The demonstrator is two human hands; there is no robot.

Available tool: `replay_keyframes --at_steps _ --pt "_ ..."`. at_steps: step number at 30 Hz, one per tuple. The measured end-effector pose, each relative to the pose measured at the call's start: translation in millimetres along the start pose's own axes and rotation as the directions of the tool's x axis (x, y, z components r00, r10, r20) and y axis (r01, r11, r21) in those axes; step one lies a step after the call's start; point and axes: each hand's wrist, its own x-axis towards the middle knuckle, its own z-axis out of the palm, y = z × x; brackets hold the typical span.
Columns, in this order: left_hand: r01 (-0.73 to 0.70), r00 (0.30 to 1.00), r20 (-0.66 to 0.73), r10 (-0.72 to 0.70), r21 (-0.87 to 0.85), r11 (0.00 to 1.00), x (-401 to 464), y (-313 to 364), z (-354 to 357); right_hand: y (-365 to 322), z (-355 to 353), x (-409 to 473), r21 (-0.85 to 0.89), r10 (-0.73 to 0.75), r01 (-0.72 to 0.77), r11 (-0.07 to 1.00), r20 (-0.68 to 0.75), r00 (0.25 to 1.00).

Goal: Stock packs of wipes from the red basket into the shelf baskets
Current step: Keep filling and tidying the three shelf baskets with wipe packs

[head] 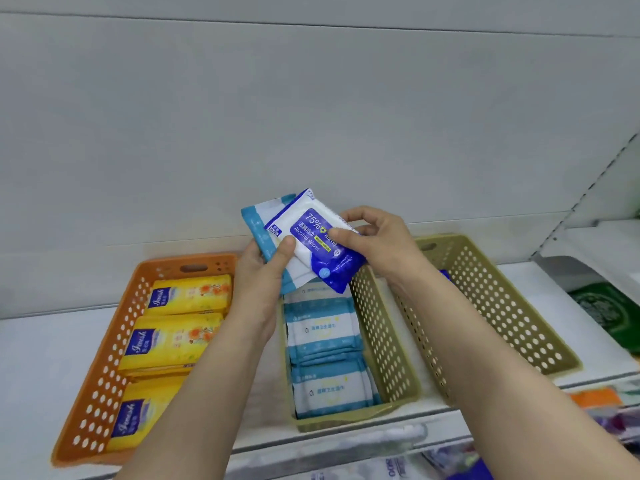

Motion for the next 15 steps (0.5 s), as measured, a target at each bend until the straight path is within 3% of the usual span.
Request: replay_keyframes --at_steps 8,12,15 --pt "0.091 0.995 0.044 -0.091 0.008 0.996 -4.9 -22.5 66.2 -10.3 -91.3 -0.3 -0.222 0.011 -0.008 0.975 0.011 1.0" --pt "0.105 0.994 0.001 -0.105 -0.031 0.994 -9.3 -41.3 109.0 -9.0 -160.2 -0.3 -0.185 -0.09 0.07 0.98 -0.101 0.991" --pt "0.093 0.994 -0.049 -0.095 -0.045 0.995 -12.3 -52.6 131.6 5.0 -205.5 -2.5 -0.195 -0.038 0.013 0.981 -0.123 0.992"
